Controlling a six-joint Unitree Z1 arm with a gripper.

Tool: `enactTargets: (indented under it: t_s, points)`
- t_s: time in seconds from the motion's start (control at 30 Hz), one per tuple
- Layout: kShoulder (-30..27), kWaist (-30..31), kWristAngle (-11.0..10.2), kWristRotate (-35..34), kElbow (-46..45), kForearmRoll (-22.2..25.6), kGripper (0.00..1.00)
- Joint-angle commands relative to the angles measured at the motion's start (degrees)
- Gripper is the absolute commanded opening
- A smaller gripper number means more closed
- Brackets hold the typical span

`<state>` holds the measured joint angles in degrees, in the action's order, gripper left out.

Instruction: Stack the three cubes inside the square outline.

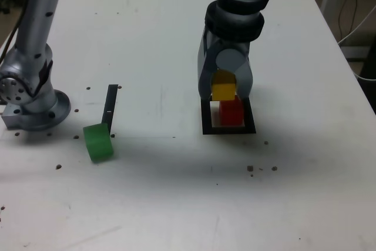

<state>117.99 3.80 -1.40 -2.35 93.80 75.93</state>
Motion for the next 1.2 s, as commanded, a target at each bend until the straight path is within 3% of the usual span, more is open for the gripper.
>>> enactTargets:
  t_s: [0.0,0.7,1.17]
  points:
    - [-0.51,0.69,0.14,-0.61,0.53,0.2,0.0]
    - [1.43,1.65,0.19,-1.69,0.32,-1.46,0.01]
    - [0.61,1.49,-0.03,-2.77,0.4,-1.4,0.23]
